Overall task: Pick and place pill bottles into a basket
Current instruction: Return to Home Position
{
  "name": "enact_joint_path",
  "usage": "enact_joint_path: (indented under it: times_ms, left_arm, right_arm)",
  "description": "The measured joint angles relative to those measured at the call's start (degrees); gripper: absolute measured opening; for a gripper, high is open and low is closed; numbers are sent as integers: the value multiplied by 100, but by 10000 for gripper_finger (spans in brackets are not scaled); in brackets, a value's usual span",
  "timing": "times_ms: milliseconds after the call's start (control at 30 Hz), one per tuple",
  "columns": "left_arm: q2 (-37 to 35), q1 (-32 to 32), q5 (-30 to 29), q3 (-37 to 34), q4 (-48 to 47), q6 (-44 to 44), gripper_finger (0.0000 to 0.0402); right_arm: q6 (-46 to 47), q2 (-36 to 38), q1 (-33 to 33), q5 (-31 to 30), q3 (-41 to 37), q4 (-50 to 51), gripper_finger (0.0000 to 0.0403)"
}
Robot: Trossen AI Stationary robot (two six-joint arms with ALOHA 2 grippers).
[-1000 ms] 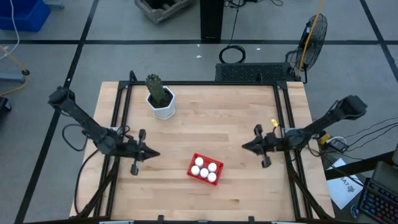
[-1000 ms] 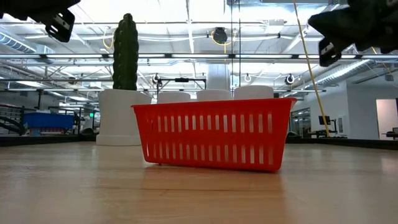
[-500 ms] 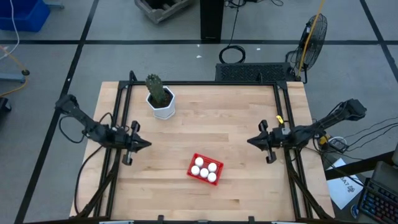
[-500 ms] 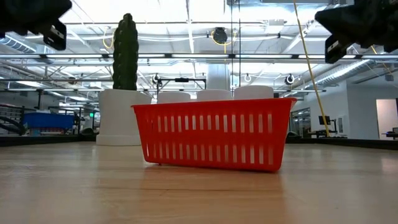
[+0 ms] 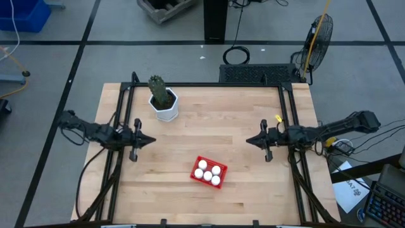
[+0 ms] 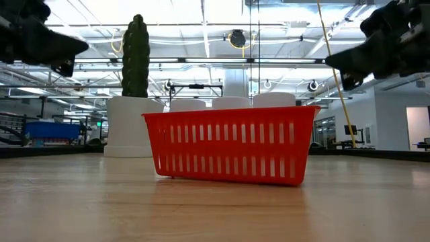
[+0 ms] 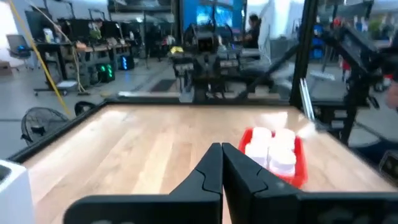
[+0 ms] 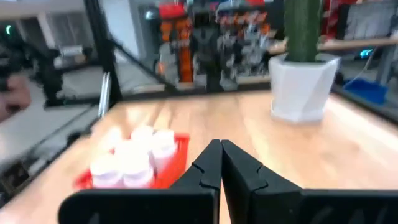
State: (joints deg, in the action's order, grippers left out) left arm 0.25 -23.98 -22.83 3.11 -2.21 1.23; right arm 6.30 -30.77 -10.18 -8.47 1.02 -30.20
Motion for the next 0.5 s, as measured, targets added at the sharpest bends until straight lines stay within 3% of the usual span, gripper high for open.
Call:
enact_joint_path:
  times_ms: [100,500]
  left_arm:
    - [11,142,108,-6,-142,-55,12]
    - [11,355,22,-17,-73,228,4]
  right_arm:
    - [5,-1,187,293,-16,119,0]
    - [-542,17,337,-48,-16,-295,0]
